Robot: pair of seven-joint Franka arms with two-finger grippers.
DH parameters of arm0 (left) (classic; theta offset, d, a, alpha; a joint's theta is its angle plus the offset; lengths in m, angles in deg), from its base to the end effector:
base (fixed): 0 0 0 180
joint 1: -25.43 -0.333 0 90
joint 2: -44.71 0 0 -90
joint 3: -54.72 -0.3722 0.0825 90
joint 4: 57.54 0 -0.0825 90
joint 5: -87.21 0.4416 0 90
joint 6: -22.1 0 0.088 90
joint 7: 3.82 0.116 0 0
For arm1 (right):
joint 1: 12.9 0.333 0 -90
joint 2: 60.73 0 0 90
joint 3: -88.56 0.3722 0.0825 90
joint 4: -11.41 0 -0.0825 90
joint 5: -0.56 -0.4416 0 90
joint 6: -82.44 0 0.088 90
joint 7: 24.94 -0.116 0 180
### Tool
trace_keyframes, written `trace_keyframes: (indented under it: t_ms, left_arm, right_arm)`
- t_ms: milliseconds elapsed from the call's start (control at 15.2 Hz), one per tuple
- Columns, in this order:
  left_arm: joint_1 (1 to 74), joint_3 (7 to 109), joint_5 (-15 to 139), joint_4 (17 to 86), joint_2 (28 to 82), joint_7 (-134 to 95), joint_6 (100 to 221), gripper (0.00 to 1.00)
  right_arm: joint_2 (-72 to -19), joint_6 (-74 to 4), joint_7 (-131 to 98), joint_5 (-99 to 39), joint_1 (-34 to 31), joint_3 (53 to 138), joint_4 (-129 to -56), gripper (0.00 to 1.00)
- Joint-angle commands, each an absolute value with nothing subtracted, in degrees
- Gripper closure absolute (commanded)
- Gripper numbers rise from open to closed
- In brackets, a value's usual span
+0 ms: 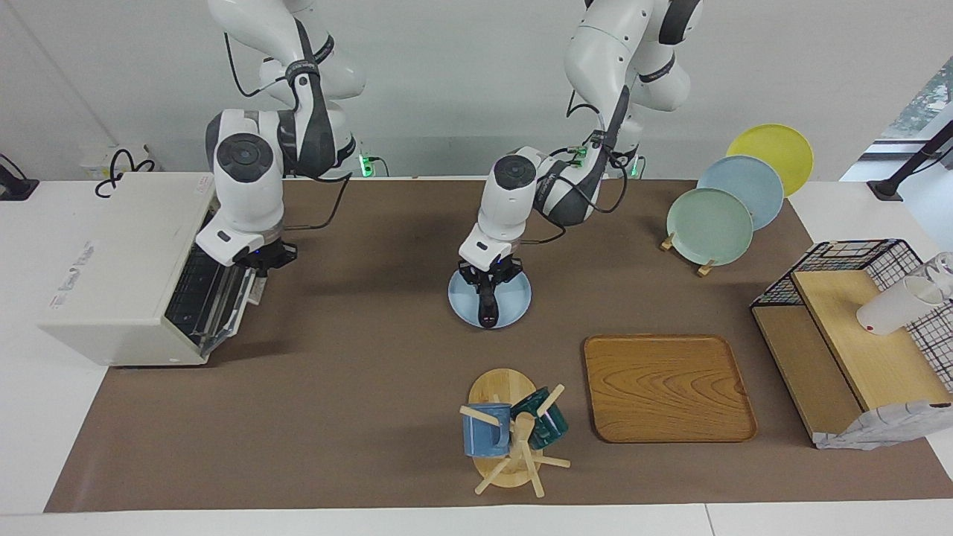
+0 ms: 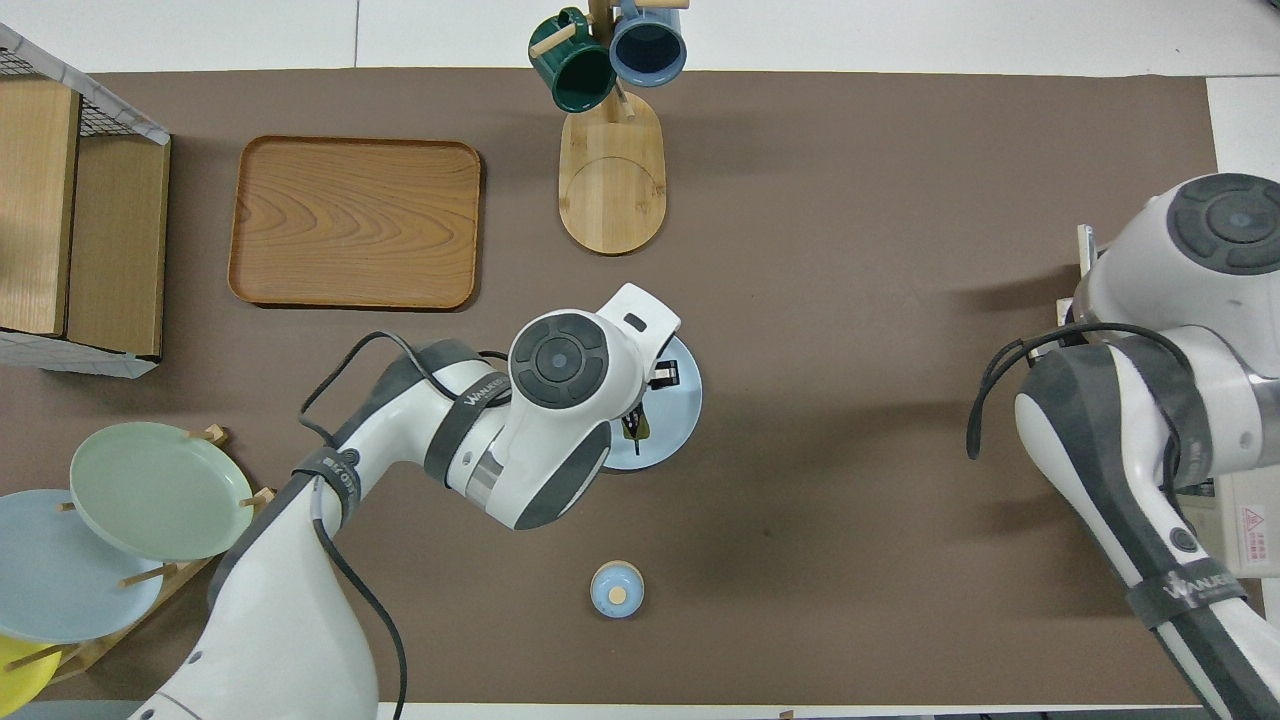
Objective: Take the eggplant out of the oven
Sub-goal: 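Lift the eggplant with the left gripper and carry it to the wooden tray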
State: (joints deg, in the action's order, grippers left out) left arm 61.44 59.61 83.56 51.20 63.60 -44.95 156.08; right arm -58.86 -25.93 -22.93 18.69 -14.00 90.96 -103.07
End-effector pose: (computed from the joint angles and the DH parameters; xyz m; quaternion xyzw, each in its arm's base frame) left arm 0.5298 -0.4560 0.3495 0.9974 0.0259 0.0173 0.0651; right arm 0.6002 -0.0122 0.4568 0.9831 0.0884 -0.0696 0.1446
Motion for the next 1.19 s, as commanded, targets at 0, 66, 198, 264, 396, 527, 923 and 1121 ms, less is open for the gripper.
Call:
trace_keyframes:
  t_ms: [0, 66, 198, 264, 396, 527, 923, 1121]
  left_arm:
    - [56.3, 59.8, 84.7, 47.2, 59.5, -41.4, 146.5, 1.00]
    - [54.6, 59.8, 84.6, 44.4, 60.1, -40.1, 144.0, 1.00]
    - [50.3, 59.8, 84.7, 40.6, 61.7, -36.2, 142.0, 1.00]
    - [47.7, 59.9, 84.6, 39.7, 62.3, -34.2, 142.1, 1.00]
    - [42.2, 59.9, 84.6, 38.4, 63.3, -28.0, 142.1, 1.00]
    - [37.0, 59.9, 84.7, 37.2, 64.3, -21.9, 142.0, 1.00]
    - [30.4, 59.8, 84.8, 29.1, 75.4, -11.3, 143.4, 1.00]
    - [30.5, 59.8, 84.9, 29.7, 76.5, -10.3, 146.9, 1.00]
  right_arm:
    - [-57.1, -26.8, -17.7, 21.5, -18.8, 90.2, -102.7, 1.00]
    - [-57.7, -26.7, -16.9, 21.4, -19.6, 90.2, -102.7, 1.00]
    - [-58.8, -25.8, -15.0, 21.4, -20.7, 90.2, -102.6, 1.00]
    - [-59.1, -24.6, -14.7, 21.2, -20.8, 90.2, -101.9, 1.00]
    - [-58.6, -19.3, -12.8, 16.6, -21.6, 90.1, -96.9, 1.00]
    - [-57.7, -13.0, -12.1, 14.0, -21.7, 90.1, -90.7, 1.00]
    - [-57.0, -2.9, -12.7, 3.7, -20.8, 90.8, -78.2, 1.00]
    - [-57.2, -1.2, -13.5, 1.8, -20.4, 90.9, -78.0, 0.90]
